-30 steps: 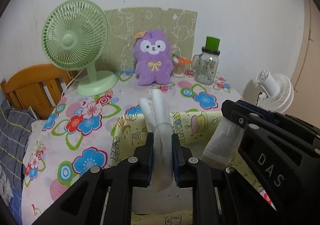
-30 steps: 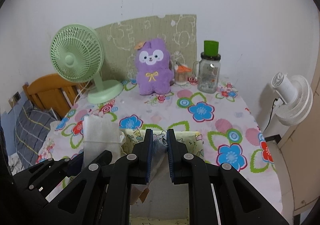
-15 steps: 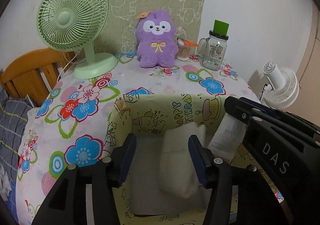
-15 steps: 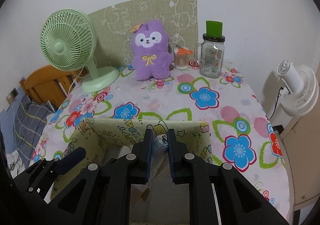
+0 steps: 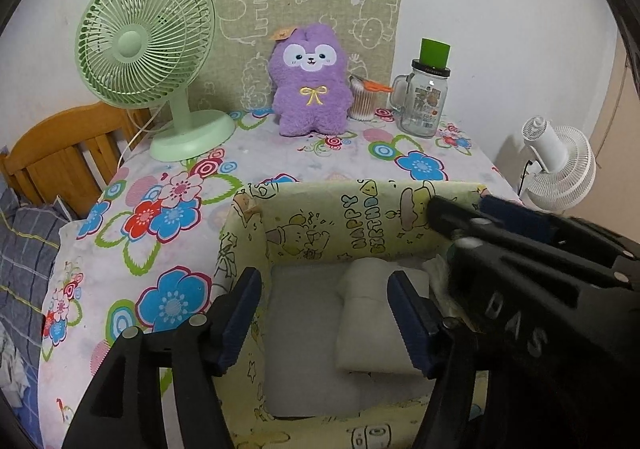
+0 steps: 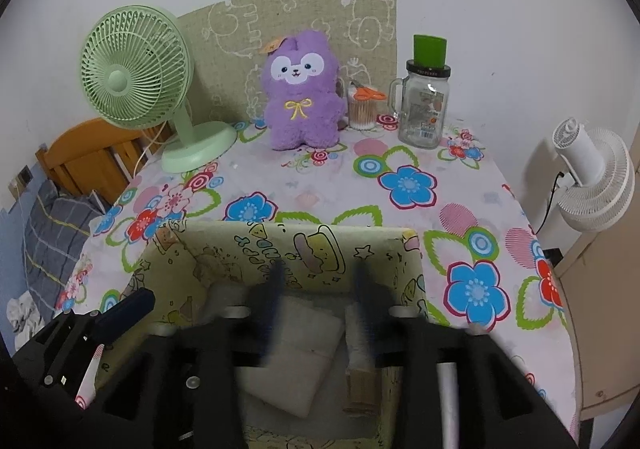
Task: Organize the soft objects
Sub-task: 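Carry both white cloths over the basket and open both tools to drop them inside, then withdraw both open tools from the basket back toward the remaining items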
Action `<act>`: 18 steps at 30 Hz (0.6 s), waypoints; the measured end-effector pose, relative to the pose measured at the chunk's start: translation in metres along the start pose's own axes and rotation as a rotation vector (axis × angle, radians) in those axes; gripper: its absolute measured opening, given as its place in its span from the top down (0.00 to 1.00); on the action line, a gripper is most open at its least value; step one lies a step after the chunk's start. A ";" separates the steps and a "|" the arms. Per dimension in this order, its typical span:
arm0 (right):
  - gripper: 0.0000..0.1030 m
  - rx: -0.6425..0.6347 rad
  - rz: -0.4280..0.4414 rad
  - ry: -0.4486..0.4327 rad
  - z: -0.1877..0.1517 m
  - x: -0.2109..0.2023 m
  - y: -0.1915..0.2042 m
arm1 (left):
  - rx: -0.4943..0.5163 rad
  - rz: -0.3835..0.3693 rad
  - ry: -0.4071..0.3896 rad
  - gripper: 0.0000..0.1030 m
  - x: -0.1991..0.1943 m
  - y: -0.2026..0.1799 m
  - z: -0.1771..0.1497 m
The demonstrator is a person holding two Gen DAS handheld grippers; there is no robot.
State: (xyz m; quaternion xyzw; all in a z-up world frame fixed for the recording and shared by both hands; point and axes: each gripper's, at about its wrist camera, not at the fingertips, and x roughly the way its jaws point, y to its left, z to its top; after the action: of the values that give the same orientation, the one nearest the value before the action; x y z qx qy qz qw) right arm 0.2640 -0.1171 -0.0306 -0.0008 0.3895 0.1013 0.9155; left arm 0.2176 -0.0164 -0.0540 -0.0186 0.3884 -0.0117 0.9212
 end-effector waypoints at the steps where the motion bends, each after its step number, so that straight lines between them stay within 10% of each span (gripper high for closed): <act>1: 0.31 0.000 -0.003 -0.024 -0.001 -0.005 0.000 | 0.002 0.001 -0.004 0.32 -0.002 0.000 -0.001; 18: 0.18 -0.021 -0.018 -0.100 -0.016 -0.060 0.004 | 0.028 -0.021 -0.084 0.10 -0.051 -0.008 -0.016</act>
State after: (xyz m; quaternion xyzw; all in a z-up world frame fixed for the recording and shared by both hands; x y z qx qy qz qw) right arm 0.2113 -0.1253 0.0018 -0.0090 0.3421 0.0973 0.9346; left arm 0.1702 -0.0233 -0.0282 -0.0104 0.3490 -0.0258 0.9367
